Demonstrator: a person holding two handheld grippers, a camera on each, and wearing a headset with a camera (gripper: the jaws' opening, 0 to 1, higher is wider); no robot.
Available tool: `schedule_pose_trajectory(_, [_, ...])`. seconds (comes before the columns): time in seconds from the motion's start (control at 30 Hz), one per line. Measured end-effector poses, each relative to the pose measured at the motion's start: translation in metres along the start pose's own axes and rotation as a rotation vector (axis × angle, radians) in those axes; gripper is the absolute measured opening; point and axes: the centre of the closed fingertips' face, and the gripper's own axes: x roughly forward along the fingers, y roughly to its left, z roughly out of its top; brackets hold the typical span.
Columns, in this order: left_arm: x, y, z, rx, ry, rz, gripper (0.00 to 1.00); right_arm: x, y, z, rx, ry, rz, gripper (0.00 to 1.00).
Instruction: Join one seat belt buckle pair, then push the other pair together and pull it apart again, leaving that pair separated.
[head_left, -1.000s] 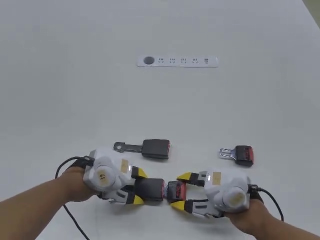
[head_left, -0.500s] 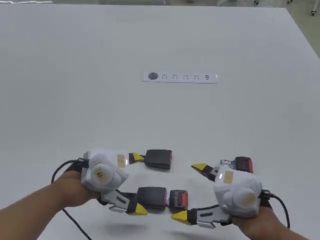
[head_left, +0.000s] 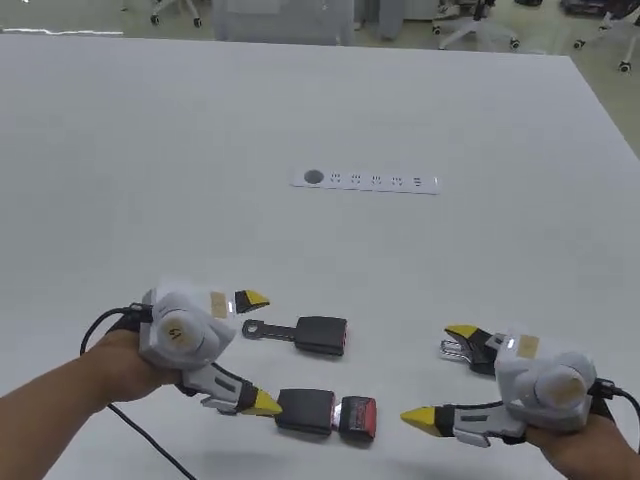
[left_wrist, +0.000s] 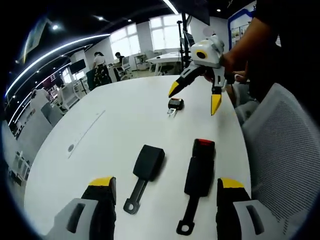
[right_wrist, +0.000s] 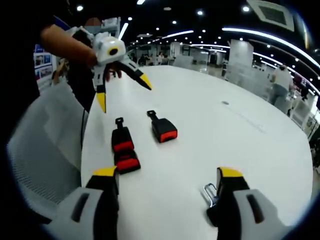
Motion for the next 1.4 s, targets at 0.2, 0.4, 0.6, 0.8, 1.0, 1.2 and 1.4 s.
schedule_pose_trajectory(0.2, [-0.002, 0.017, 0.003, 0.005, -0.006, 0.012, 0.84, -0.018, -0.027, -0.009, 0.001, 0.031, -0.013, 0.78])
schedule_pose_trajectory(0.4, [0.002, 0.033, 0.005, 0.008, -0.009, 0.009, 0.84, -0.027, -0.05, -0.018, 0.004, 0.058, -0.007, 0.76])
schedule_pose_trajectory(0.6, [0.018, 0.037, 0.011, 0.003, -0.015, -0.038, 0.83, -0.03, -0.061, -0.032, -0.001, 0.078, 0.043, 0.71])
schedule_pose_trajectory(0.8, [0.036, 0.043, 0.014, 0.017, -0.006, -0.077, 0.8, -0.027, -0.067, -0.047, 0.031, 0.1, 0.086, 0.72])
schedule_pose_trajectory(1.0, [0.055, 0.04, 0.003, 0.021, 0.029, -0.133, 0.74, -0.019, -0.062, -0.065, 0.013, 0.152, 0.15, 0.73])
schedule_pose_trajectory(1.2, [0.074, 0.039, -0.009, 0.019, 0.053, -0.175, 0.74, -0.014, -0.065, -0.069, 0.032, 0.155, 0.171, 0.7])
schedule_pose_trajectory(1.4, [0.09, 0.029, -0.014, 0.015, 0.065, -0.229, 0.67, -0.012, -0.07, -0.074, 0.029, 0.171, 0.189, 0.64])
